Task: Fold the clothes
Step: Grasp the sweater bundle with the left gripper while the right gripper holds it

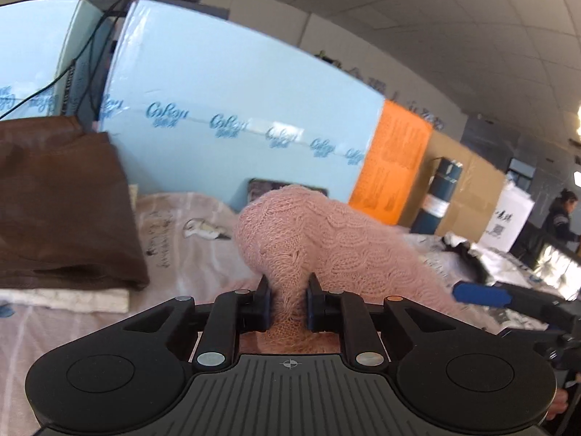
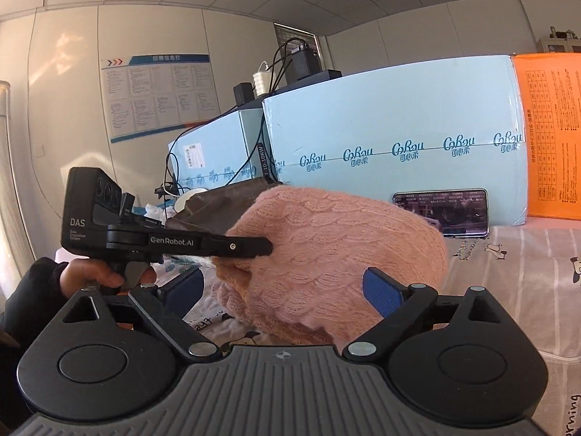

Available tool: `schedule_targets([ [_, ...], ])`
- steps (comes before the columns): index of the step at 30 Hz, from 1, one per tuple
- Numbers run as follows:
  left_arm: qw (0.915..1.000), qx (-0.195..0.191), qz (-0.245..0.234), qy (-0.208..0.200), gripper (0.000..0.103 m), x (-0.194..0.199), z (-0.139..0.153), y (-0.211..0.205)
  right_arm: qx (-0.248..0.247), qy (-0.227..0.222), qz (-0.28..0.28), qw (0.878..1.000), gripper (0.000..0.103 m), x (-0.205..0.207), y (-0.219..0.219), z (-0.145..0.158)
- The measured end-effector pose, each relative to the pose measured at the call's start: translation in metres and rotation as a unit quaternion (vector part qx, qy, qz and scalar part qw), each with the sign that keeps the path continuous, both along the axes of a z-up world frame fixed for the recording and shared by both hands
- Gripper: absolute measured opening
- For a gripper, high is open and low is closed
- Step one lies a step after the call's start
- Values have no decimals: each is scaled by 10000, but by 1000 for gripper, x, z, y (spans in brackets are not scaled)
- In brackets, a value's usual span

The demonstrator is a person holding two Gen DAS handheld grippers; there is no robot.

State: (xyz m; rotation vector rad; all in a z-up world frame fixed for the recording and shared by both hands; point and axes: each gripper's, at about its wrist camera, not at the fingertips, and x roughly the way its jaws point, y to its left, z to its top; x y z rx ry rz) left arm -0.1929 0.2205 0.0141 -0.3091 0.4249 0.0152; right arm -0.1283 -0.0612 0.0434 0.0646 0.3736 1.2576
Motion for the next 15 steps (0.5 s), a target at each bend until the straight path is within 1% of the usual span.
schedule_targets([
  [2,9997,-26,159,206,21,2,-9,4,-69,222,85,9997,95,9,7,-4],
  [4,9994,-3,254,220,22,2,-12,6,-222,642,-8,9977,95,24,16,-14],
  [5,9994,-2,269,199,23,2,-12,6,-230,818,-78,9964,95,29,17,-19],
  [6,9995,28,265,166,28,2,-11,5,-229,989,-151,9947,95,34,18,-23],
  [7,9995,102,273,146,28,2,-10,2,-229,1160,-223,9927,95,39,18,-28],
  [8,9993,174,308,136,35,1,-10,0,-91,1243,-204,9920,95,40,15,-28],
  [9,9989,207,395,126,50,0,-9,-1,99,1276,-199,9916,96,41,9,-27],
  [10,9985,196,505,104,61,-2,-8,0,293,1305,-197,9908,96,42,3,-25],
  [11,9982,116,579,99,79,-3,-8,1,376,1328,-386,9897,96,45,-1,-25],
  [12,9981,-52,608,116,85,-3,-8,4,446,1351,-597,9880,97,48,-5,-26],
  [14,9969,-388,666,150,89,-3,-8,10,584,1393,-1020,9833,98,53,-13,-27],
  [15,9959,-555,695,167,92,-3,-8,14,526,1556,-1087,9804,98,57,-12,-31],
])
